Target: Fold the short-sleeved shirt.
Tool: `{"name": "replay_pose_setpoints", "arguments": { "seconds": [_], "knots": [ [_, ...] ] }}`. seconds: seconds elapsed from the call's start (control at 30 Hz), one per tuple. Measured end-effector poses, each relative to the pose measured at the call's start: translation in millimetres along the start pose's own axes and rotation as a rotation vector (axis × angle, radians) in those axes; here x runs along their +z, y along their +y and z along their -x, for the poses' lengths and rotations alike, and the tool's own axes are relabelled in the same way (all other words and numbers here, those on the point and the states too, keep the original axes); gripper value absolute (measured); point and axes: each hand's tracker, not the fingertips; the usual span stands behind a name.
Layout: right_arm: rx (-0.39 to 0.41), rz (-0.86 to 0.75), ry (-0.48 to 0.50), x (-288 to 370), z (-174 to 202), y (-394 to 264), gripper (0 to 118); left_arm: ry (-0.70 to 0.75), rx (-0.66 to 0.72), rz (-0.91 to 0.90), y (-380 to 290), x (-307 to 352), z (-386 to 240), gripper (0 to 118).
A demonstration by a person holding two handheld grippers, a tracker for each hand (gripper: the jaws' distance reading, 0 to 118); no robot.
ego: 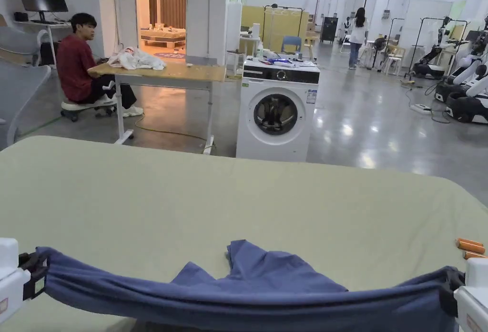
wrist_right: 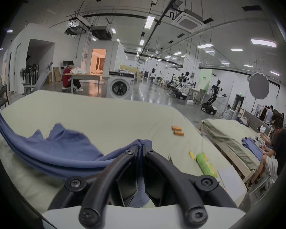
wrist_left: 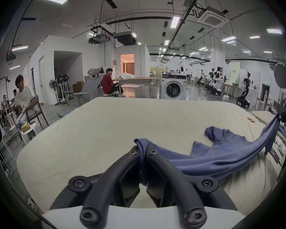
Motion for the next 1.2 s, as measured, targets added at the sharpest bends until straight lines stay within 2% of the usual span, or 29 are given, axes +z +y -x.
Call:
{"name": "replay_pose_setpoints", "arguments": {
  "seconds": [0.13, 0.23, 0.47, 0.53, 0.57, 0.6, 0.63, 0.67, 0.7, 0.77, 0.93, 1.0, 1.03, 1.07, 1.1, 1.17, 1.2],
  "knots": [
    [0.057, 0.053, -0.002, 21, 9, -40, 4, -0.004, 0.034, 0.050, -37, 24, 4, 0],
    [0.067, 0.096, 0.002, 30, 12, -63, 4, 0.006, 0.046, 0.088, -63, 33, 5, 0],
    [0.025, 0.183, 0.012, 34, 16, -104, 4, 0.016, 0.057, 0.181, -102, 27, 7, 1],
    [-0.002, 0.196, 0.007, 37, 18, -112, 5, 0.038, 0.040, 0.179, -107, 27, 5, 8],
    [-0.017, 0.197, 0.000, 39, 20, -113, 10, 0.061, 0.024, 0.176, -106, 27, 3, 12],
    [-0.025, 0.192, -0.009, 41, 23, -112, 20, 0.063, 0.020, 0.178, -117, 17, 7, 17],
    [-0.032, 0.173, -0.020, 45, 26, -110, 45, 0.071, 0.016, 0.174, -115, 16, 7, 23],
    [-0.039, 0.147, -0.024, 50, 28, -108, 60, 0.075, 0.007, 0.162, -112, 17, 5, 32],
    [-0.053, 0.112, -0.022, 55, 31, -104, 64, 0.077, 0.002, 0.149, -108, 18, 3, 39],
    [-0.071, 0.052, -0.020, 62, 42, -91, 64, 0.068, -0.007, 0.117, -100, 21, -4, 45],
    [-0.131, -0.129, 0.033, 76, 82, -48, 65, 0.011, -0.034, -0.010, -62, 31, -51, 43],
    [-0.142, -0.198, 0.045, 80, 102, -31, 64, 0.000, -0.049, -0.085, -47, 37, -73, 38],
    [-0.150, -0.233, 0.047, 82, 113, -22, 62, -0.010, -0.061, -0.119, -39, 41, -84, 25],
    [-0.154, -0.256, 0.049, 81, 121, -15, 58, -0.017, -0.072, -0.152, -33, 43, -94, 16],
    [-0.156, -0.270, 0.056, 83, 130, -8, 49, -0.024, -0.084, -0.190, -27, 47, -103, 9],
    [-0.162, -0.300, 0.070, 87, 145, 2, 14, -0.028, -0.105, -0.245, -18, 55, -118, 5],
    [-0.171, -0.321, 0.086, 88, 152, 6, 8, -0.032, -0.107, -0.259, -13, 58, -125, 0]
  ]
}}
